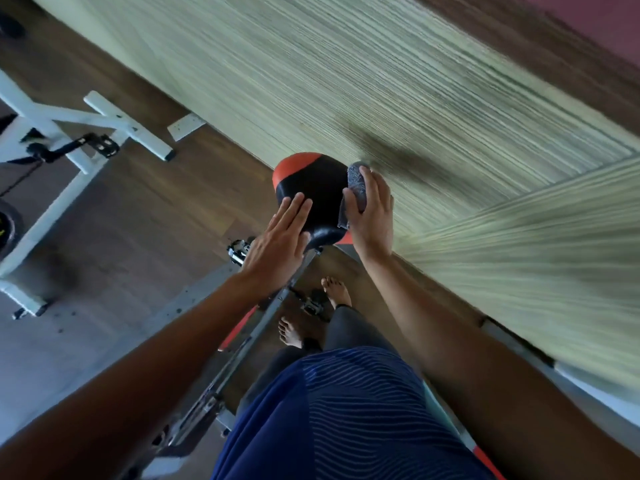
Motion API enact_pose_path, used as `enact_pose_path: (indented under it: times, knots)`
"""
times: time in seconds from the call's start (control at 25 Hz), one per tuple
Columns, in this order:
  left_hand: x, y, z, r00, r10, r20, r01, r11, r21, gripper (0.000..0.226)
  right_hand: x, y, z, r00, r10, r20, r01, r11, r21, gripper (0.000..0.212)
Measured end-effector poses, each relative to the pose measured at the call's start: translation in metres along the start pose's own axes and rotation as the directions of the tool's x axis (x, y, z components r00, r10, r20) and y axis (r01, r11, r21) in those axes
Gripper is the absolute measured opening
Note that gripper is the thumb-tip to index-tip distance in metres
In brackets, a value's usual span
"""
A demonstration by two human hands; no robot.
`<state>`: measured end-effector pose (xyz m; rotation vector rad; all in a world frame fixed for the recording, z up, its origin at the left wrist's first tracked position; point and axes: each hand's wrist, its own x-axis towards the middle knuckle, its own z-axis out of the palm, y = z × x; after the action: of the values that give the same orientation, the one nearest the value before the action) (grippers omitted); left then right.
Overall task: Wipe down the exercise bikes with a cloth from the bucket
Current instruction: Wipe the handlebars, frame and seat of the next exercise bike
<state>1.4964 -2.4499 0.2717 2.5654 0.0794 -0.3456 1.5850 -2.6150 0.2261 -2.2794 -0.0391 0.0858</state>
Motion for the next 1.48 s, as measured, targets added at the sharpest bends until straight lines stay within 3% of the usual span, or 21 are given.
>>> enact_pose_path:
  times: [0.12, 0.28, 0.4, 0.48, 0.56, 0.64, 0.76, 0.84, 0.96, 1.08, 1.16, 1.24, 1.32, 1.48]
  knots:
    - [0.004, -0.004, -0.003, 0.999, 0.028, 0.029, -0.026, 0.998, -0.057, 0.054, -0.023, -0.007, 0.013, 0.961, 0.225, -0.160, -0.193, 0.962, 0.191, 0.048]
    - [0.009, -0.015, -0.010, 0.996, 0.047, 0.073, -0.034, 0.985, -0.169, 0.054, -0.040, -0.044, 0.039, 0.744, 0.591, -0.312, -0.430, 0.781, 0.453, 0.050]
    - [0.017, -0.027, -0.015, 0.990, 0.056, 0.132, -0.015, 0.956, -0.294, 0.052, -0.051, -0.069, 0.058, 0.615, 0.737, -0.278, -0.476, 0.629, 0.615, 0.055]
    - [0.020, -0.032, -0.015, 0.984, 0.029, 0.175, 0.046, 0.912, -0.408, 0.048, -0.060, -0.085, 0.069, 0.544, 0.822, -0.167, -0.493, 0.475, 0.729, 0.059]
    - [0.021, -0.032, -0.016, 0.978, 0.000, 0.211, 0.098, 0.885, -0.455, 0.045, -0.068, -0.099, 0.078, 0.521, 0.851, -0.071, -0.517, 0.381, 0.766, 0.059]
    - [0.022, -0.032, -0.017, 0.973, 0.007, 0.232, 0.106, 0.875, -0.472, 0.046, -0.081, -0.112, 0.080, 0.586, 0.810, -0.011, -0.540, 0.401, 0.740, 0.057]
    - [0.021, -0.034, -0.022, 0.966, 0.021, 0.258, 0.109, 0.873, -0.476, 0.048, -0.113, -0.120, 0.077, 0.781, 0.624, 0.021, -0.504, 0.610, 0.611, 0.054]
    - [0.019, -0.032, -0.024, 0.974, -0.009, 0.226, 0.135, 0.825, -0.548, 0.048, -0.126, -0.108, 0.073, 0.906, 0.420, 0.043, -0.392, 0.800, 0.453, 0.052]
    - [0.000, -0.021, -0.019, 0.987, -0.159, -0.032, 0.127, 0.882, -0.454, 0.043, -0.112, -0.080, 0.064, 0.991, 0.077, 0.105, -0.085, 0.994, 0.068, 0.050]
    - [-0.031, -0.008, -0.007, 0.930, -0.250, -0.271, 0.127, 0.908, -0.399, 0.037, -0.067, -0.063, 0.049, 0.950, -0.203, 0.237, 0.242, 0.959, -0.146, 0.048]
    - [-0.043, -0.007, 0.005, 0.926, -0.167, -0.338, 0.051, 0.944, -0.327, 0.038, -0.022, -0.052, 0.039, 0.910, -0.283, 0.301, 0.362, 0.898, -0.250, 0.050]
    - [-0.043, -0.013, 0.017, 0.947, -0.056, -0.317, -0.005, 0.982, -0.189, 0.046, 0.014, -0.048, 0.031, 0.927, -0.225, 0.299, 0.317, 0.897, -0.308, 0.057]
    - [-0.042, -0.015, 0.023, 0.959, -0.042, -0.279, 0.010, 0.993, -0.114, 0.053, 0.013, -0.051, 0.030, 0.937, -0.203, 0.284, 0.291, 0.903, -0.316, 0.056]
    - [-0.046, -0.012, 0.024, 0.959, -0.020, -0.283, 0.001, 0.998, -0.066, 0.055, -0.001, -0.038, 0.018, 0.801, -0.408, 0.437, 0.551, 0.788, -0.274, 0.048]
